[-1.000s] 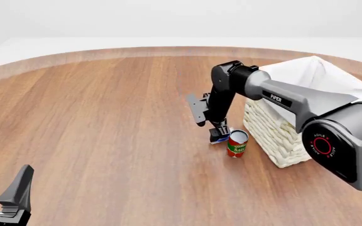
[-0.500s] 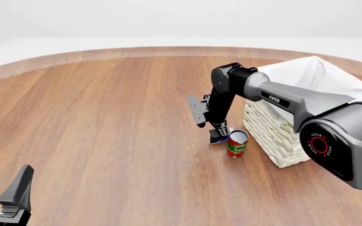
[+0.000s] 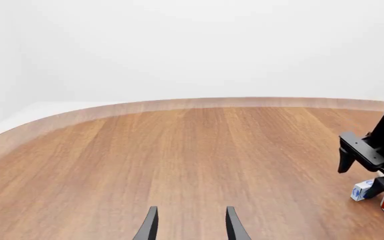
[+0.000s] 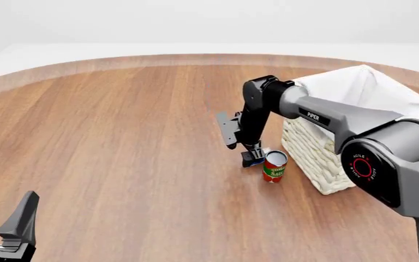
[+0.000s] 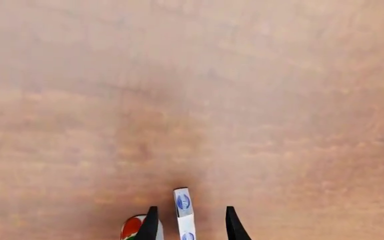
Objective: Pick up the alphabet soup and the cream cheese box, and put them in the basket.
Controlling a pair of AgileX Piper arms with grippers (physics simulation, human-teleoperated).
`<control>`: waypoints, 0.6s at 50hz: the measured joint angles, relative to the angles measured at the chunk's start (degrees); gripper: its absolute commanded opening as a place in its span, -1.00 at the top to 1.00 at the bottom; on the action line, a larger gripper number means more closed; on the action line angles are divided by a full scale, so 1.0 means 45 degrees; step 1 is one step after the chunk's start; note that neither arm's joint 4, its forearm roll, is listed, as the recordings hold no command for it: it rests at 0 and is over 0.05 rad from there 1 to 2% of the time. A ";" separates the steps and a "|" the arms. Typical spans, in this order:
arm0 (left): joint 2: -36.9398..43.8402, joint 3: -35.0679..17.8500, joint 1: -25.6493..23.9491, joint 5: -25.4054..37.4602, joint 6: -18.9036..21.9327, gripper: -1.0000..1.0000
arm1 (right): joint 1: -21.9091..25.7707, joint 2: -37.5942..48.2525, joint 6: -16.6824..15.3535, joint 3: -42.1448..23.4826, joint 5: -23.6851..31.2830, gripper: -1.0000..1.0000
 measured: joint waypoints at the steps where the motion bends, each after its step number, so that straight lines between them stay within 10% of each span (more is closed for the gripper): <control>1: 0.0000 0.0000 0.0000 0.0000 0.0000 -1.00 | 0.0004 0.0011 0.0010 -0.0003 0.0002 -1.00; 30: 0.0000 0.0000 0.0000 0.0000 0.0000 -1.00 | -0.0015 0.0299 0.0198 -0.0108 0.0102 -1.00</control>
